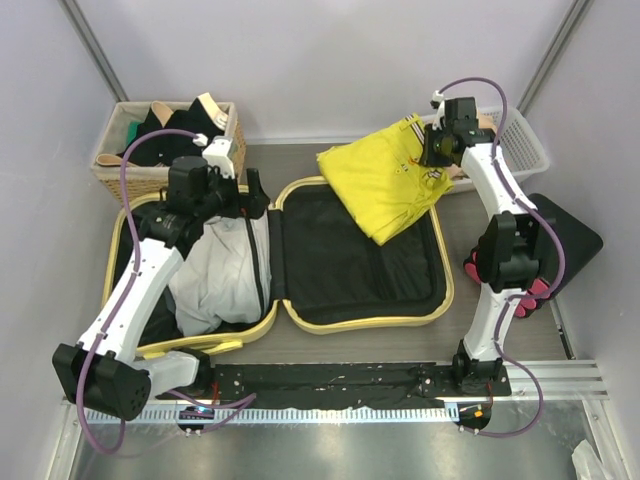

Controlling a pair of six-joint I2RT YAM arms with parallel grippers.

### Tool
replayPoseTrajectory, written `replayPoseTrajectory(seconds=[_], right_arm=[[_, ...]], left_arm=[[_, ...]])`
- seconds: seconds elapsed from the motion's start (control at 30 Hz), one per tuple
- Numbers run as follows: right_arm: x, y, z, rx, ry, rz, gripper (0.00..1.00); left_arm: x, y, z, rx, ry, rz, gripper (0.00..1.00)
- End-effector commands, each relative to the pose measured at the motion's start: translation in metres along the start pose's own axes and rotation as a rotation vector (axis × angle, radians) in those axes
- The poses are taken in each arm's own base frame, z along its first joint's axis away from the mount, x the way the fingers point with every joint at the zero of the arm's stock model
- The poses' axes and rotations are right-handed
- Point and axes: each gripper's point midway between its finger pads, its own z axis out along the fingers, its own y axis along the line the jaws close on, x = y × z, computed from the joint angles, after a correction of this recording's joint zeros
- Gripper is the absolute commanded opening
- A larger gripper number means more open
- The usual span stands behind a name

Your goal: Open, take out, and arrange the luggage

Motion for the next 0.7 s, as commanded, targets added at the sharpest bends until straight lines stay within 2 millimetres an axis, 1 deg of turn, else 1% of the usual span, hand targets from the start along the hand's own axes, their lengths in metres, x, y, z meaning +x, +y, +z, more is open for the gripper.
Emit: replayPoseTrajectory(seconds=[0.0, 0.03, 0.07, 0.1, 0.17, 0.2, 0.27, 0.3, 0.37, 0.4, 0.47, 0.53, 0.57, 0.6, 0.63, 0.67], right_arm=[[-0.082, -0.082, -0.022, 0.223, -0.221, -0.007, 0.01], [-0.086, -0.093, -0.023, 0.235, -0.225, 0.002, 0.01], [-0.083, -0.098, -0.012, 0.233, -0.209, 0.004, 0.01], [-0.095, -0.101, -0.02, 0.234, -0.231, 0.005, 0.01], [-0.101, -0.105, -0.02, 0.208, -0.239, 0.014, 0.01], [-0.107, -0.105, -0.022, 0.195, -0.254, 0.017, 0.01], [-0.113, -0.098, -0.025, 0.144, -0.272, 0.021, 0.01], [-0.119, -0.089, -0.029, 0.101, -0.291, 0.026, 0.01], [-0.125, -0.081, -0.035, 0.057, -0.308, 0.035, 0.01], [-0.13, -0.073, -0.039, 0.011, -0.324, 0.043, 0.01], [-0.136, -0.066, -0.047, -0.021, -0.345, 0.036, 0.01], [-0.147, -0.063, -0.058, -0.032, -0.381, 0.028, 0.01], [-0.15, -0.064, -0.062, -0.028, -0.393, 0.026, 0.01], [-0.157, -0.065, -0.066, -0.023, -0.411, 0.024, 0.01], [-0.159, -0.071, -0.069, -0.015, -0.42, 0.028, 0.01], [-0.162, -0.074, -0.069, -0.015, -0.428, 0.04, 0.01]], left_arm=[[-0.01, 0.003, 0.001, -0.015, -0.039, 0.014, 1.0], [-0.009, 0.004, 0.001, -0.019, -0.034, 0.017, 1.0], [-0.009, 0.005, 0.001, -0.025, -0.034, 0.019, 1.0], [-0.008, 0.006, 0.002, -0.03, -0.03, 0.021, 1.0], [-0.007, 0.008, 0.002, -0.038, -0.028, 0.027, 1.0], [-0.006, 0.01, 0.002, -0.045, -0.024, 0.03, 1.0], [-0.004, 0.011, 0.004, -0.051, -0.02, 0.037, 1.0], [-0.003, 0.013, 0.005, -0.056, -0.014, 0.037, 1.0], [0.0, 0.015, 0.008, -0.064, -0.001, 0.032, 1.0], [0.001, 0.015, 0.01, -0.067, 0.005, 0.028, 1.0], [0.006, 0.014, 0.014, -0.059, 0.022, 0.01, 1.0], [0.01, 0.011, 0.019, -0.038, 0.036, -0.015, 1.0], [0.018, 0.011, 0.026, -0.032, 0.061, -0.035, 1.0], [0.021, 0.009, 0.03, -0.022, 0.07, -0.065, 1.0], [0.024, 0.006, 0.034, -0.007, 0.085, -0.08, 1.0], [0.034, 0.003, 0.043, 0.011, 0.127, -0.097, 1.0]])
